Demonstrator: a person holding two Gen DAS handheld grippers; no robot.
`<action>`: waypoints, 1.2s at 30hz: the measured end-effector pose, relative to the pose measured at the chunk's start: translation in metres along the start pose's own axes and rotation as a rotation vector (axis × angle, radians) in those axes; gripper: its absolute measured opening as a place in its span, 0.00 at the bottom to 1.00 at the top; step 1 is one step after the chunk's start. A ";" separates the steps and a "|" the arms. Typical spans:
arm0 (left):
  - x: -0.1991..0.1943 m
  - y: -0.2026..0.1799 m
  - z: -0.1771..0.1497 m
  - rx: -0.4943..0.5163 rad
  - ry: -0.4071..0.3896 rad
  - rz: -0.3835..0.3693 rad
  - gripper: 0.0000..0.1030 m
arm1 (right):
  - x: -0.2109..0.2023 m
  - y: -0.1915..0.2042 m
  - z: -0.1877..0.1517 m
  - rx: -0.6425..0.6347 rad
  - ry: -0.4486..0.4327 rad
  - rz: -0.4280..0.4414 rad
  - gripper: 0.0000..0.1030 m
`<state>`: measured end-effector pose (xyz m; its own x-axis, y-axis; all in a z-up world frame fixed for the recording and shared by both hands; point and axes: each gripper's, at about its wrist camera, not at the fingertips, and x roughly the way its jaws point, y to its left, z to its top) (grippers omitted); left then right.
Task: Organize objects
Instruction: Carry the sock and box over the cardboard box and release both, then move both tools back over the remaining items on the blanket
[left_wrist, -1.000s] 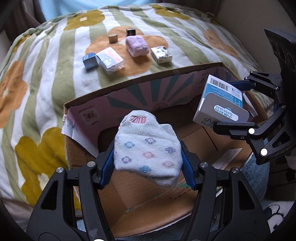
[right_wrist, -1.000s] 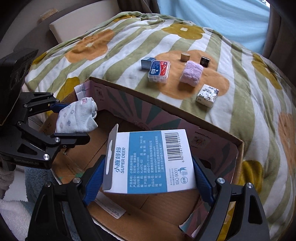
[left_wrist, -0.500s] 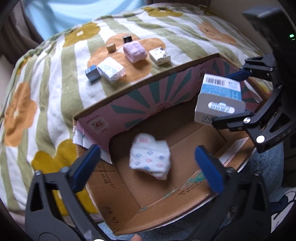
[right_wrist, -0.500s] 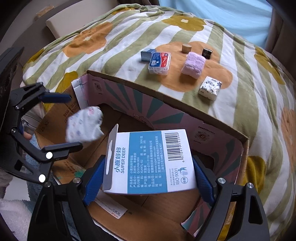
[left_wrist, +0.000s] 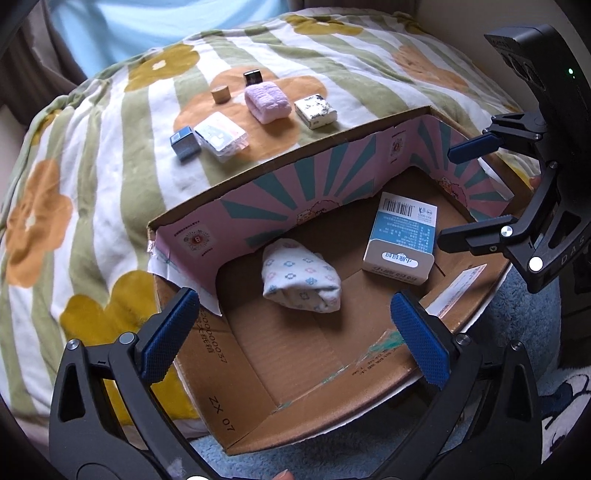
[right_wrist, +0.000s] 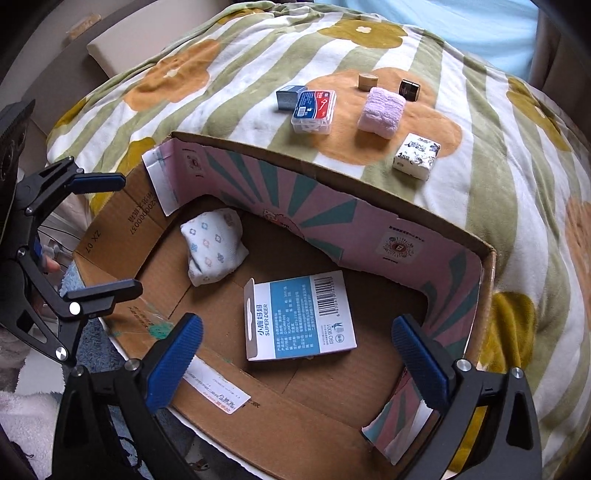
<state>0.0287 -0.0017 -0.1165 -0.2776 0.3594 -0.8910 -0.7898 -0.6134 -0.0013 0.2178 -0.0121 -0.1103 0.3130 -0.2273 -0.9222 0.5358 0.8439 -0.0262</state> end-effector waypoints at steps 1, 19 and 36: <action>-0.001 -0.001 0.000 0.001 -0.002 -0.001 1.00 | -0.001 0.001 0.000 -0.005 -0.007 -0.007 0.99; -0.010 0.000 0.001 -0.008 -0.026 -0.028 1.00 | -0.012 0.006 -0.001 -0.041 -0.046 -0.031 0.99; -0.046 0.018 0.040 0.055 -0.092 0.006 1.00 | -0.056 0.003 0.024 -0.069 -0.137 -0.041 0.99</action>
<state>0.0057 -0.0007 -0.0572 -0.3295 0.4203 -0.8454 -0.8161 -0.5771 0.0311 0.2208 -0.0084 -0.0498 0.3988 -0.3226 -0.8584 0.4968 0.8628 -0.0934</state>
